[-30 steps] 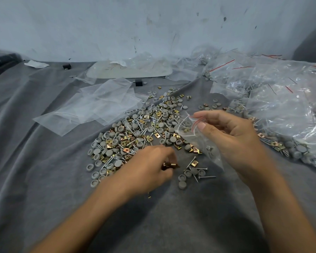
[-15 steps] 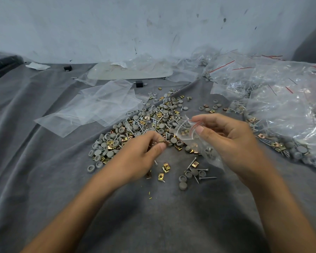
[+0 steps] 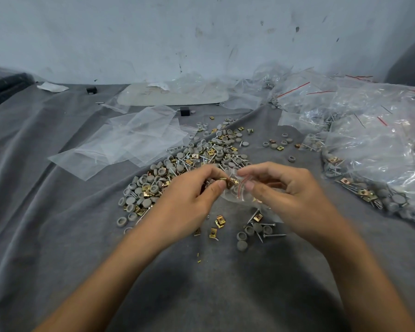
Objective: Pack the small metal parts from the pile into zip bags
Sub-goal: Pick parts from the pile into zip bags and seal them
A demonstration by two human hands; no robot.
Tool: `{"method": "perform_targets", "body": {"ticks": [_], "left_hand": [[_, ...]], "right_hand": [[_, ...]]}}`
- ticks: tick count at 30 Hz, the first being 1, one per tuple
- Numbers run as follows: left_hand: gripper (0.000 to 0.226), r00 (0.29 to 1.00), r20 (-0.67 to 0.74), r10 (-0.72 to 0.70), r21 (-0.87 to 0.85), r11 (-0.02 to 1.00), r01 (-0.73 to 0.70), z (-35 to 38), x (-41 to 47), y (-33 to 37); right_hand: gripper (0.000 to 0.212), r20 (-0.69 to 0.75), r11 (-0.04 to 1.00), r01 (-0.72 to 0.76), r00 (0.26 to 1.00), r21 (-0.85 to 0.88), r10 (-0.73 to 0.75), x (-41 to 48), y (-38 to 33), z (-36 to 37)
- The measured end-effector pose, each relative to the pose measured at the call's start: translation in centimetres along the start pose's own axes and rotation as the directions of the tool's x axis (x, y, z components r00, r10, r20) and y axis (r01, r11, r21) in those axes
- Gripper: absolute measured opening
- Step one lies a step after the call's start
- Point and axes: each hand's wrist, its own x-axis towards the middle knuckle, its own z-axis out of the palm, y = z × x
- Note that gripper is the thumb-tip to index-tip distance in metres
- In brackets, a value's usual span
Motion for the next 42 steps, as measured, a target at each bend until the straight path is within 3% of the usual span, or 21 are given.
{"method": "perform_targets", "body": {"ticks": [5, 17, 30, 42], "left_hand": [[0.014, 1.0, -0.001, 0.005, 0.066, 0.998, -0.005, -0.1, 0.0, 0.1], [0.031, 0.996, 0.002, -0.09, -0.06, 0.994, 0.09, -1.5, 0.1, 0.5], [0.022, 1.0, -0.01, -0.023, -0.051, 0.998, 0.022, -0.7, 0.2, 0.4], [0.015, 0.998, -0.019, -0.065, -0.013, 0.998, 0.065, -0.2, 0.0, 1.2]], "right_hand": [[0.021, 0.004, 1.0, 0.007, 1.0, 0.01, -0.007, 0.0, -0.1, -0.2], [0.02, 0.002, 1.0, -0.014, 1.0, 0.001, 0.014, -0.1, 0.0, -0.2], [0.019, 0.005, 1.0, -0.013, 1.0, 0.004, 0.012, -0.2, -0.2, 0.0], [0.018, 0.012, 1.0, -0.011, 1.0, -0.008, 0.011, -0.2, -0.3, -0.1]]}}
